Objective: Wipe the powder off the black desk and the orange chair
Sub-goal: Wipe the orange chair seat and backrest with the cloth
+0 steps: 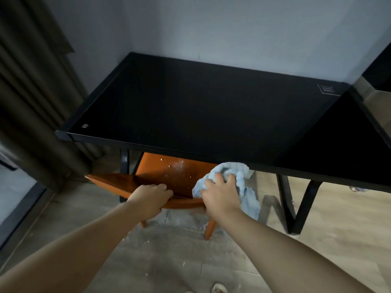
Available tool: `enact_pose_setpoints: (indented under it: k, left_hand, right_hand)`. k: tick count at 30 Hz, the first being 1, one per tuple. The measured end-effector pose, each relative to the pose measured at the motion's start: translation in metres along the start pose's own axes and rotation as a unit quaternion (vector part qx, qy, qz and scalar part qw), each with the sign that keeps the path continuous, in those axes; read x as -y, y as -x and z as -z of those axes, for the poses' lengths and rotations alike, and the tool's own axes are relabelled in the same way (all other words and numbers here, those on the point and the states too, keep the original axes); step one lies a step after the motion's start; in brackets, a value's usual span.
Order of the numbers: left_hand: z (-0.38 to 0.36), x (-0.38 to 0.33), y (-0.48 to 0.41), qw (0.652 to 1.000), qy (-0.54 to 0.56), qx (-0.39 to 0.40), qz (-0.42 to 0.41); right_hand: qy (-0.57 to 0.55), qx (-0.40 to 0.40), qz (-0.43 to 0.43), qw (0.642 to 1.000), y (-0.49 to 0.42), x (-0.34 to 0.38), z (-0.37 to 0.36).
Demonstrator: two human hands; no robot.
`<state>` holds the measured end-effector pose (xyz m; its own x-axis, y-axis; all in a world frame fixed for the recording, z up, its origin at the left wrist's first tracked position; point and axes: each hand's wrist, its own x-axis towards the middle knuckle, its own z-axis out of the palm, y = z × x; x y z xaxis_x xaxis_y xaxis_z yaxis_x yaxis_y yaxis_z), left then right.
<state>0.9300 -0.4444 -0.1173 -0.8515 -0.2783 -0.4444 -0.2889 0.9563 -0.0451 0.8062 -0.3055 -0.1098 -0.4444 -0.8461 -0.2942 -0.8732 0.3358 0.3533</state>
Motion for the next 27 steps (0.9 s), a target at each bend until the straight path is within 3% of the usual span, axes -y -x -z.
enact_pose_setpoints:
  k: [14,19,27]
  left_hand:
    - [-0.011,-0.023,0.040,1.000,0.001,-0.008,-0.028]
    - [-0.028,-0.049,0.078,1.000,0.019,-0.021,-0.005]
    - [-0.060,-0.128,0.154,0.998,0.042,-0.002,0.046]
  right_hand:
    - [-0.036,0.005,0.076,0.996,0.041,0.004,0.003]
    - [-0.088,-0.002,0.083,0.993,0.081,0.012,-0.008]
    - [-0.084,-0.015,0.167,0.982,0.181,0.013,-0.027]
